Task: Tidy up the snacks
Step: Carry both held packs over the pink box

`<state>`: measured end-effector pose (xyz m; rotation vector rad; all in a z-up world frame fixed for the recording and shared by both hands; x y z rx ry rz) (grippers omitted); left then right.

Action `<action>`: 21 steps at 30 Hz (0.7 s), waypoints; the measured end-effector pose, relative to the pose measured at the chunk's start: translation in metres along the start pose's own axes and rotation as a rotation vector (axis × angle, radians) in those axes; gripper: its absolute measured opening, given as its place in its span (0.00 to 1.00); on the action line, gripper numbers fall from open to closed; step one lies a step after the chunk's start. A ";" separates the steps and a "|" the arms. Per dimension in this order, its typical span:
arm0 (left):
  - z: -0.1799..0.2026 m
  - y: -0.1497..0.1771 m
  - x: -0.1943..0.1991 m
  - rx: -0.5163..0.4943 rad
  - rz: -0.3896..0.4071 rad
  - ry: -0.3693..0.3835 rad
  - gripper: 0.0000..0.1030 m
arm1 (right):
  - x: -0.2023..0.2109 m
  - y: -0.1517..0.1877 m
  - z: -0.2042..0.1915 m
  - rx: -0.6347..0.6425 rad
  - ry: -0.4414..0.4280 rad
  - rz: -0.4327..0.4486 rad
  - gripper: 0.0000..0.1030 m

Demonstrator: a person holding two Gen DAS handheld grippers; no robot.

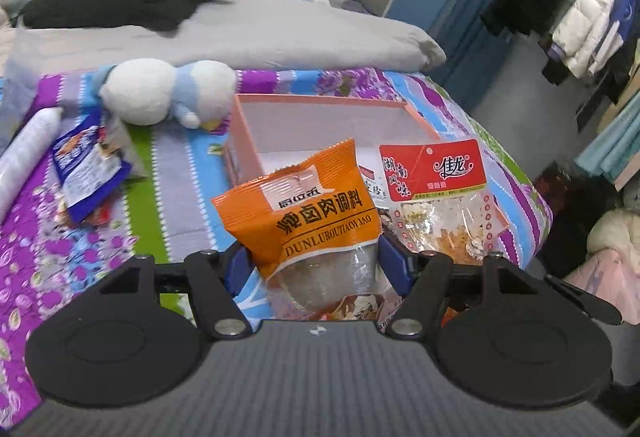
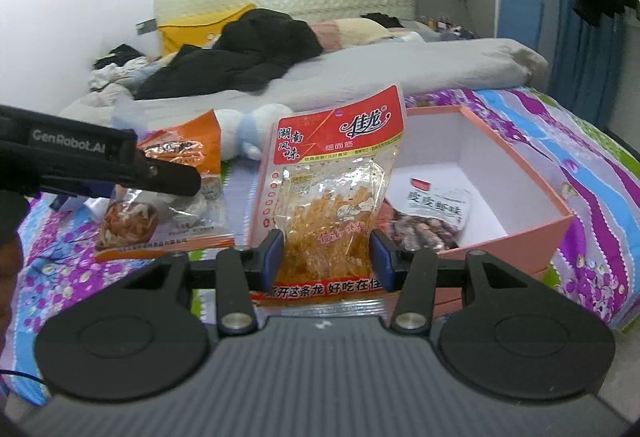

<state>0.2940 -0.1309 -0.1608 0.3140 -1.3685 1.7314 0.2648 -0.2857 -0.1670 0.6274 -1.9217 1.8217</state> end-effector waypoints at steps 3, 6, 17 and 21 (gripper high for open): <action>0.010 -0.010 -0.019 -0.013 -0.016 0.007 0.68 | -0.013 -0.005 0.013 -0.024 0.008 -0.012 0.48; 0.016 -0.020 -0.042 -0.020 -0.032 0.007 0.68 | -0.029 -0.010 0.026 -0.043 0.014 -0.022 0.48; 0.032 -0.042 -0.131 -0.064 -0.115 -0.007 0.68 | -0.082 -0.016 0.065 -0.055 0.027 -0.072 0.49; 0.032 -0.042 -0.153 -0.071 -0.143 -0.019 0.68 | -0.100 -0.013 0.075 -0.074 0.033 -0.103 0.49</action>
Point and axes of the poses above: each gripper's, at about its wrist camera, not at the fingertips, and x roughly against the way its jaws point, z to its right, y to its underside, the point moved 10 cm from there along -x, roughly the way its jaws point, and after that the axes turned 3 degrees about y, right-handed, at the moved point
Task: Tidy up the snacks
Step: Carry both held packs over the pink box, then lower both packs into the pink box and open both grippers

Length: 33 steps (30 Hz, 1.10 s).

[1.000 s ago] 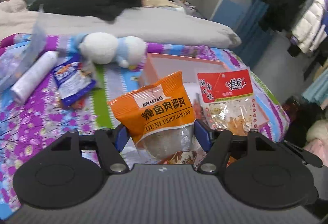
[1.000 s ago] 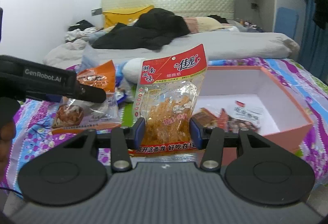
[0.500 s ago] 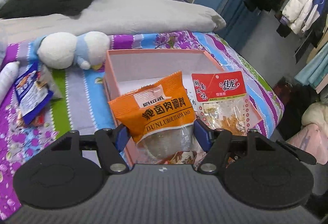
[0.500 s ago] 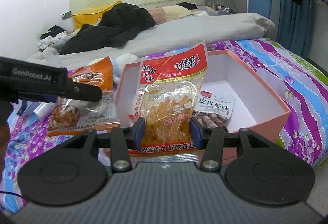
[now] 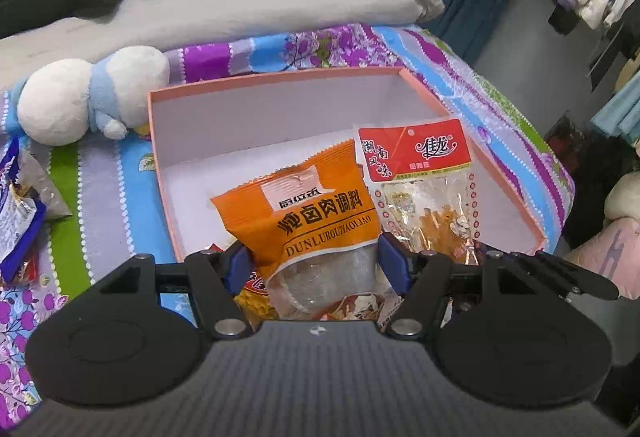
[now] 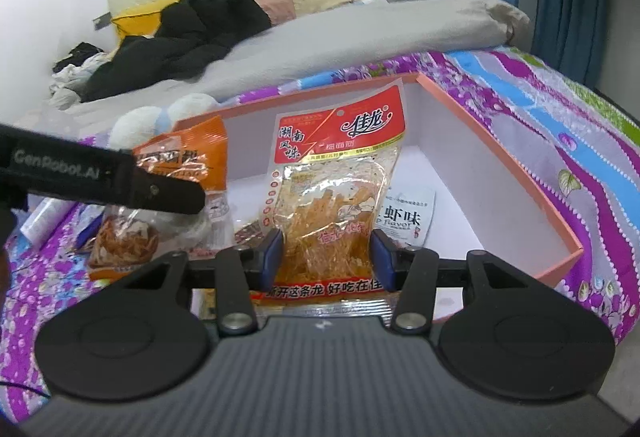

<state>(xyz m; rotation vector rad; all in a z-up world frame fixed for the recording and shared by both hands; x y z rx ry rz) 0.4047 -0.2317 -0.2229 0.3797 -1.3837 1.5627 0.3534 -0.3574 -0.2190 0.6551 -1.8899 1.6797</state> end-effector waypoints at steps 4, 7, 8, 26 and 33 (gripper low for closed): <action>-0.003 0.002 -0.011 -0.008 -0.014 -0.011 0.68 | -0.009 0.003 0.006 -0.008 0.008 -0.011 0.50; -0.006 0.004 -0.013 -0.008 -0.022 -0.017 0.68 | -0.013 0.004 0.008 -0.021 0.006 -0.019 0.50; -0.008 0.004 -0.014 -0.007 -0.024 -0.021 0.68 | -0.015 0.004 0.009 -0.025 0.002 -0.021 0.50; -0.003 -0.005 0.029 -0.010 0.053 -0.032 0.85 | 0.006 -0.006 -0.003 -0.021 -0.012 0.028 0.73; 0.005 -0.001 0.076 -0.035 0.136 -0.011 0.85 | 0.037 -0.011 -0.014 -0.016 -0.009 0.093 0.73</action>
Point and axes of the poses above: each gripper's, at about its wrist camera, not at the fingertips, and x roughly against the way its jaws point, z to its right, y to its underside, the point moved 10 cm from there along -x, roughly the way its jaws point, and after that the axes turned 3 degrees about y, right-handed, at the moved point
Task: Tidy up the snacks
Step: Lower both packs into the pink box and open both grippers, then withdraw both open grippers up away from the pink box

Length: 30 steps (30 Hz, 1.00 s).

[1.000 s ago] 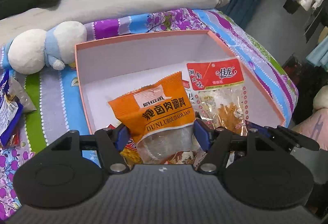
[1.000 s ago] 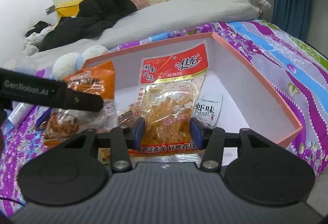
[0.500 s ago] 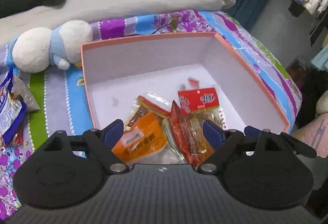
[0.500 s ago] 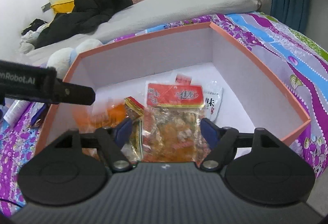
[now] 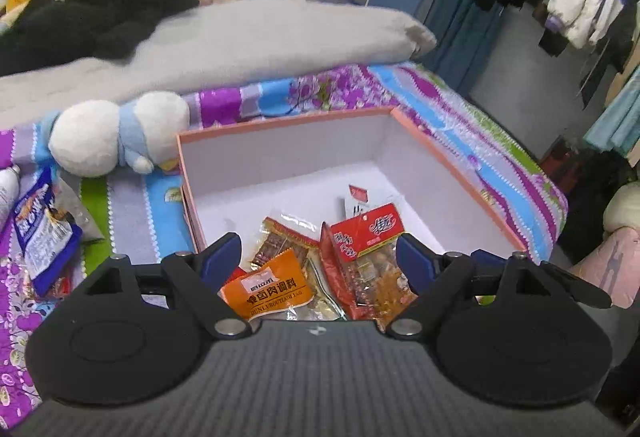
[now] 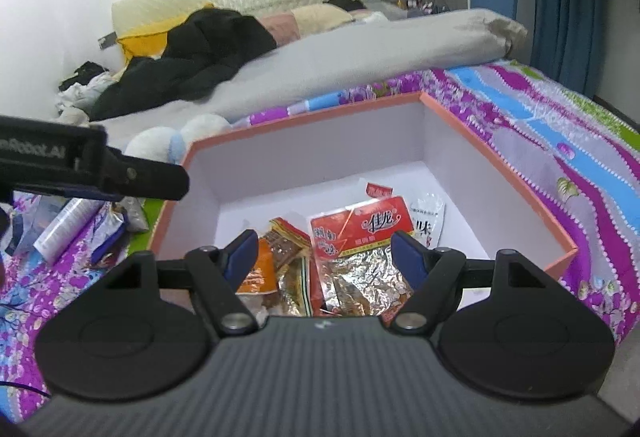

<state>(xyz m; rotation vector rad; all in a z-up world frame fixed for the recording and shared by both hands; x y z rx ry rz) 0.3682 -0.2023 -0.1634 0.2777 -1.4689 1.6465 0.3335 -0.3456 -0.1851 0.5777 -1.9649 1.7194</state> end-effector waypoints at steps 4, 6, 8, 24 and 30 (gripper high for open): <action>0.001 0.001 0.023 -0.019 0.037 -0.010 0.85 | 0.019 -0.004 -0.009 0.003 -0.010 0.034 0.73; 0.000 0.003 0.035 -0.021 0.053 -0.012 0.85 | 0.027 -0.005 -0.016 0.011 -0.014 0.048 0.73; -0.002 0.005 0.047 -0.018 0.070 -0.013 0.85 | 0.034 -0.005 -0.021 0.014 -0.019 0.060 0.73; -0.039 0.041 0.127 0.025 0.150 -0.068 0.85 | 0.076 0.011 -0.069 0.045 -0.095 0.113 0.73; -0.053 0.062 0.155 0.029 0.178 -0.107 0.85 | 0.089 0.022 -0.093 0.073 -0.129 0.130 0.73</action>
Point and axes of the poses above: each gripper's, at about its wrist camera, not at the fingertips, and x roughly against the way its jaws point, z to its right, y to its underside, the point moved 10 cm from there along -x, roughly the way its jaws point, and after that the axes turned 3 degrees about y, right-handed, at the moved point
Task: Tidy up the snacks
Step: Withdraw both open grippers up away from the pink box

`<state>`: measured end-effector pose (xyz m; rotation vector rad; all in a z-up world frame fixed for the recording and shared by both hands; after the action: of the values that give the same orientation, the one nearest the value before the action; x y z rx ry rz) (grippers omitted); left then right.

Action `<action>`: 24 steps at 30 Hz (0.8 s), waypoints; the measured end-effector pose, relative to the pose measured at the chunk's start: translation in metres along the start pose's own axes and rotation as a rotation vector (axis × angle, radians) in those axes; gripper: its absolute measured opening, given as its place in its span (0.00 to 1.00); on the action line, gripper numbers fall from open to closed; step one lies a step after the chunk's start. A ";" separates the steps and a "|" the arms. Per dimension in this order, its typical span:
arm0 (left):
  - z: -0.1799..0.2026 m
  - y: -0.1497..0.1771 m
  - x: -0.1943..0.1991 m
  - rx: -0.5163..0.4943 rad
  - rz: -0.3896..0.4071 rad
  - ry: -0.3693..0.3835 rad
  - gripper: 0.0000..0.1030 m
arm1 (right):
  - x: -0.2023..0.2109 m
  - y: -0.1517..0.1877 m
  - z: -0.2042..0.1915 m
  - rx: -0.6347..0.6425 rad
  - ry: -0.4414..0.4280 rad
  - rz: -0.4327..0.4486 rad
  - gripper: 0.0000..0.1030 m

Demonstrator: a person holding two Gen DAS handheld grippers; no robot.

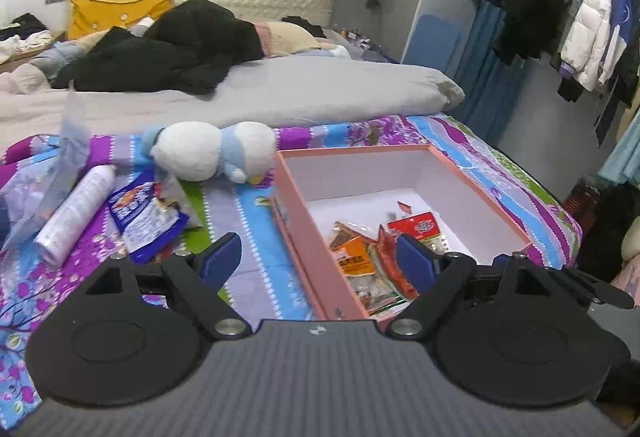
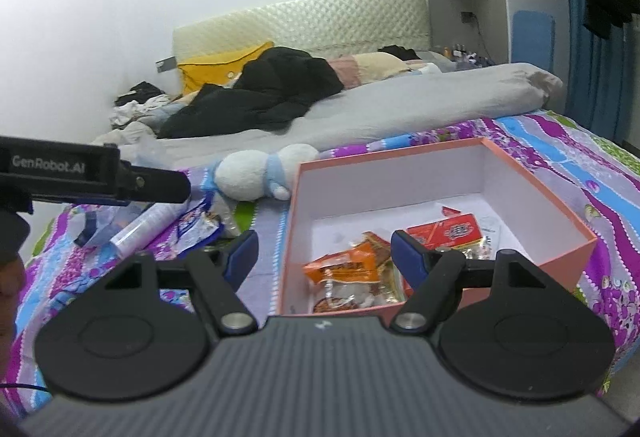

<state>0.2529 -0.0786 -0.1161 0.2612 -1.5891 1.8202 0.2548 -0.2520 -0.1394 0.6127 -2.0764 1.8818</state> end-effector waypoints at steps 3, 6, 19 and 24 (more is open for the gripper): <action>-0.010 0.012 0.014 0.004 0.016 -0.026 0.85 | 0.006 0.007 -0.013 0.017 -0.023 0.010 0.73; -0.023 0.026 0.028 0.035 0.021 -0.047 0.85 | 0.010 0.015 -0.023 0.026 -0.048 0.005 0.73; -0.072 0.073 0.079 0.100 0.031 -0.149 0.85 | 0.024 0.040 -0.079 0.070 -0.150 0.004 0.73; -0.088 0.091 0.098 0.111 0.037 -0.191 0.85 | 0.030 0.054 -0.091 0.085 -0.159 -0.010 0.73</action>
<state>0.1501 0.0387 -0.1527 0.4719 -1.6324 1.9645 0.1950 -0.1626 -0.1615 0.8169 -2.0916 1.9829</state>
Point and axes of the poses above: each gripper's, at about its wrist camera, not at the fingertips, and x roughly against the way its jaws point, z to its right, y to its underside, the point moved 10 cm from there along -x, roughly the way its jaws point, and after that the axes turned 3 degrees about y, right-handed, at the moved point
